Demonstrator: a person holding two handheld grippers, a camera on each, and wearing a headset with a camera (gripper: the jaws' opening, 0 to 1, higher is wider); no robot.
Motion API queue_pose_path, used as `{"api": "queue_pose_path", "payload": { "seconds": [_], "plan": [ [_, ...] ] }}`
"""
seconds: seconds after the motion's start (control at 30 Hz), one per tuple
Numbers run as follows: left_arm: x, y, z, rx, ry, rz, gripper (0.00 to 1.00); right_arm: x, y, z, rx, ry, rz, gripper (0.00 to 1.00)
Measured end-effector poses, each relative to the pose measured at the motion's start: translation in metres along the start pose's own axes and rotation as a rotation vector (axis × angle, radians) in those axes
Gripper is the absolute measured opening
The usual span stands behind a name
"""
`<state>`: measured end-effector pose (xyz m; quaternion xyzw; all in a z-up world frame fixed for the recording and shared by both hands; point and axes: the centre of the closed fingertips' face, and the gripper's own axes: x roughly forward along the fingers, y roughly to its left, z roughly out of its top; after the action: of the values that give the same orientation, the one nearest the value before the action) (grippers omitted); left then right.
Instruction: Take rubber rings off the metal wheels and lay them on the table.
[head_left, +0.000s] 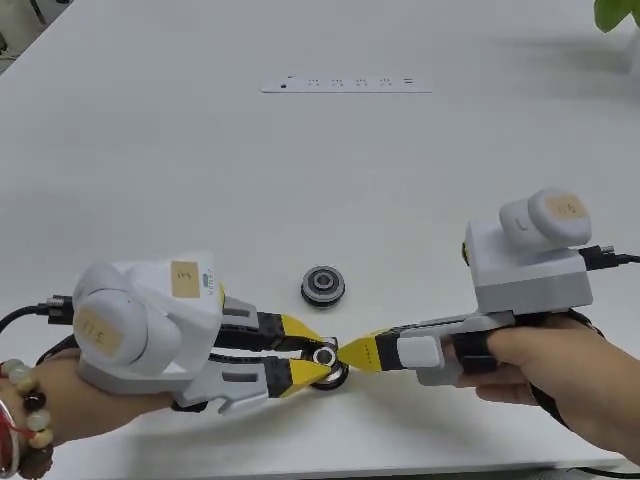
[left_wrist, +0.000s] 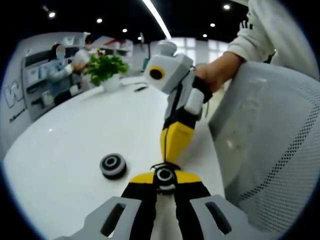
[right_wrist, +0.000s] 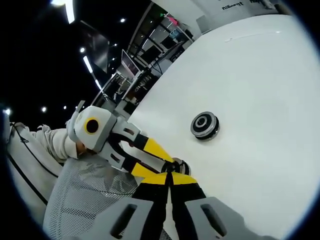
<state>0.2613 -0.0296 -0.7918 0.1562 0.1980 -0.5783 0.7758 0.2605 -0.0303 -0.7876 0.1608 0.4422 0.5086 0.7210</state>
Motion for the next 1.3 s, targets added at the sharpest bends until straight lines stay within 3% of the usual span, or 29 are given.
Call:
{"api": "queue_pose_path", "payload": {
  "seconds": [0.57, 0.63, 0.67, 0.7, 0.73, 0.77, 0.9, 1.1, 1.3],
  "plan": [
    [0.000, 0.000, 0.000, 0.001, 0.000, 0.001, 0.13, 0.001, 0.007, 0.001, -0.012, -0.006, 0.021, 0.00],
    [0.000, 0.000, 0.000, 0.001, 0.000, 0.001, 0.13, 0.001, 0.011, 0.004, -0.002, -0.019, 0.039, 0.00],
    [0.000, 0.000, 0.000, 0.001, 0.000, 0.002, 0.13, 0.000, 0.026, 0.011, 0.025, -0.054, 0.125, 0.00],
    [0.000, 0.000, 0.000, 0.000, 0.000, 0.003, 0.13, 0.000, 0.027, 0.015, 0.052, -0.078, 0.125, 0.00],
    [0.001, 0.001, 0.000, -0.001, 0.000, 0.005, 0.13, 0.001, 0.014, 0.007, -0.026, -0.025, 0.046, 0.00],
    [0.001, 0.001, 0.000, -0.001, 0.001, 0.005, 0.13, 0.001, 0.013, 0.004, -0.068, -0.005, 0.035, 0.00],
    [0.001, 0.001, 0.000, -0.008, 0.001, 0.008, 0.14, 0.003, 0.012, -0.002, -0.029, 0.009, 0.035, 0.00],
    [0.000, 0.001, 0.001, -0.036, 0.008, 0.004, 0.14, 0.001, 0.003, -0.002, -0.005, 0.011, -0.004, 0.00],
    [-0.003, 0.001, 0.002, 0.001, 0.037, 0.003, 0.15, -0.002, 0.002, 0.001, 0.004, 0.004, -0.014, 0.00]
  ]
}}
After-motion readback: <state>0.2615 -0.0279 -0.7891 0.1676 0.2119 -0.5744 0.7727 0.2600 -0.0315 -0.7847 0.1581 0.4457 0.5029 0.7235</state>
